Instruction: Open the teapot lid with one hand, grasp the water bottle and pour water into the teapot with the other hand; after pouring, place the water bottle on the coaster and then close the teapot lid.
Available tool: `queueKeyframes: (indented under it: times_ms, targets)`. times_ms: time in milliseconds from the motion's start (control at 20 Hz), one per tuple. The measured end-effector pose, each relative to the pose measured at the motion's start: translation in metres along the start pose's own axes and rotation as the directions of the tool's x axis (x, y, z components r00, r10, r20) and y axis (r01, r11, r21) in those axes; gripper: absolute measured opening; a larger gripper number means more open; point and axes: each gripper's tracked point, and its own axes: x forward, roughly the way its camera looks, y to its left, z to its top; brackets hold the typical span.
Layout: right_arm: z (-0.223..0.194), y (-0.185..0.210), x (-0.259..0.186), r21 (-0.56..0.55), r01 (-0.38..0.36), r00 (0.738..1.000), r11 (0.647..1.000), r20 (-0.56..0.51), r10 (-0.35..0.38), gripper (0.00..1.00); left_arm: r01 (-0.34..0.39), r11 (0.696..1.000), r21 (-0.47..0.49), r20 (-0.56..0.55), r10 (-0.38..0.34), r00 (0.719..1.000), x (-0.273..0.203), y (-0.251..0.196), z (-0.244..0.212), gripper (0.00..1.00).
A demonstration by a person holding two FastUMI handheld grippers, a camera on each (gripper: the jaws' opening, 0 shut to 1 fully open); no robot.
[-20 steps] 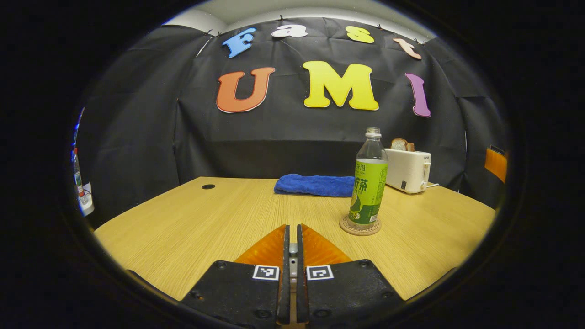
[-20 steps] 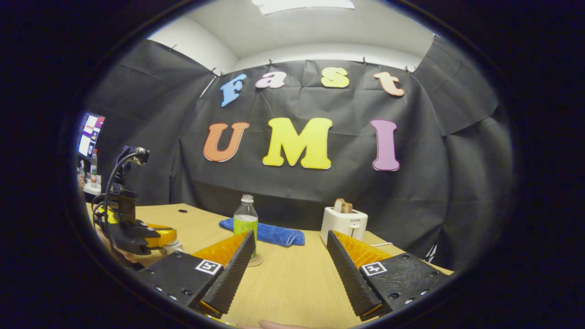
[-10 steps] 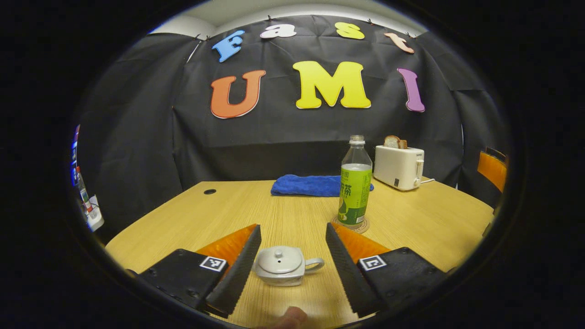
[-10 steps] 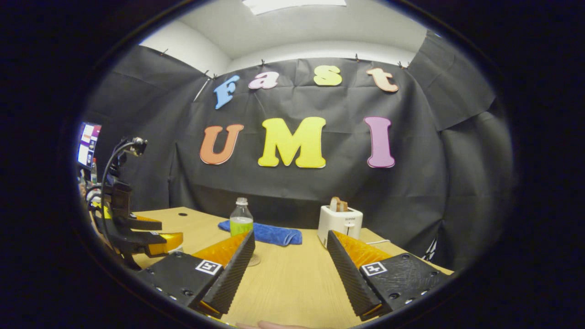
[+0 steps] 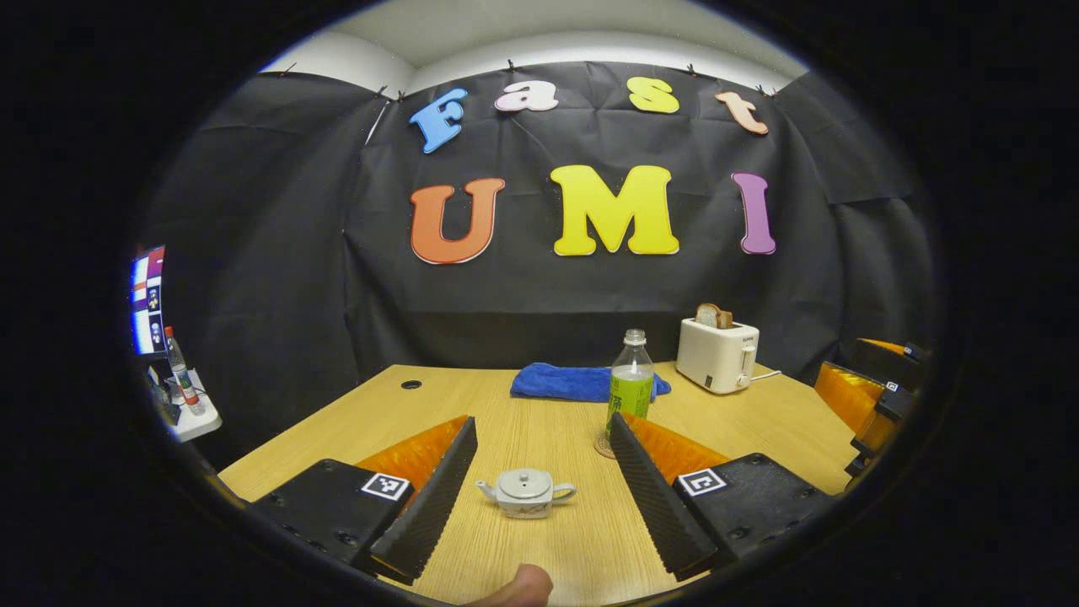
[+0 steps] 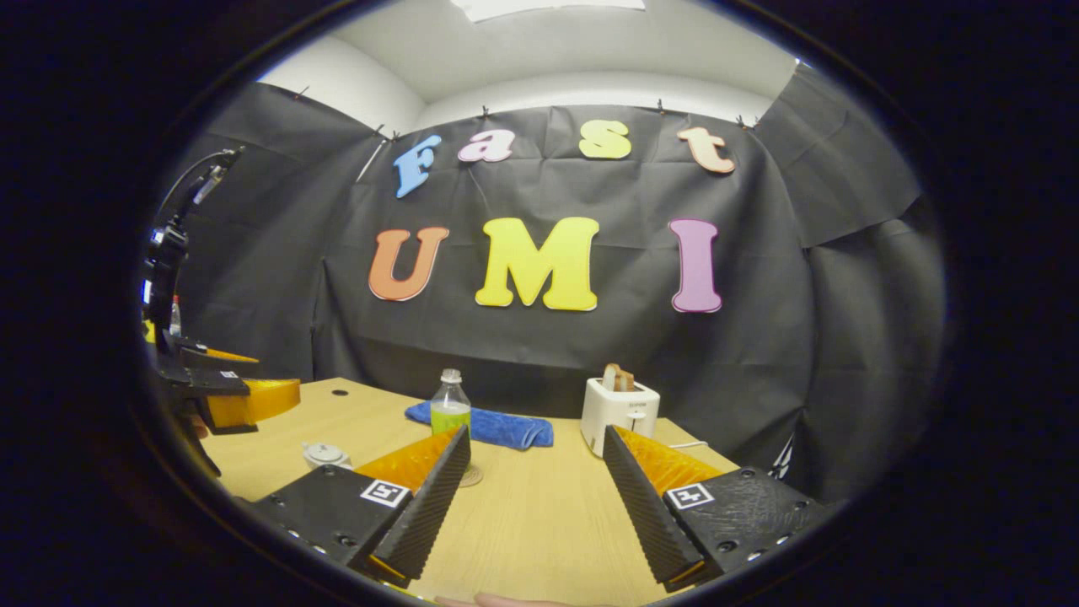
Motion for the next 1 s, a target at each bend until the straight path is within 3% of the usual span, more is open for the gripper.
queueKeyframes:
  times_ms: [150, 300, 450, 1000]
  targets:
    - [-0.004, -0.002, -0.006, 0.002, 0.022, 0.998, 1.0, -0.052, -0.022, 0.97, -0.014, 1.0, 0.015, 0.005, 0.014, 1.0, -0.015, 0.006, 0.007, 0.99]
    - [-0.002, 0.007, -0.012, 0.026, -0.023, 0.997, 0.999, -0.071, 0.024, 0.95, -0.007, 0.999, 0.038, 0.035, 0.006, 0.999, -0.024, 0.005, 0.017, 0.99]
    - [-0.003, 0.002, -0.009, 0.027, -0.022, 0.997, 0.999, -0.071, 0.024, 0.95, -0.013, 0.998, 0.061, 0.096, 0.008, 0.995, -0.031, 0.01, 0.032, 0.99]
    - [-0.005, 0.001, -0.009, 0.005, -0.023, 0.997, 1.0, -0.077, 0.023, 0.95, -0.018, 0.998, 0.053, 0.069, 0.014, 0.997, -0.028, 0.008, 0.025, 0.99]
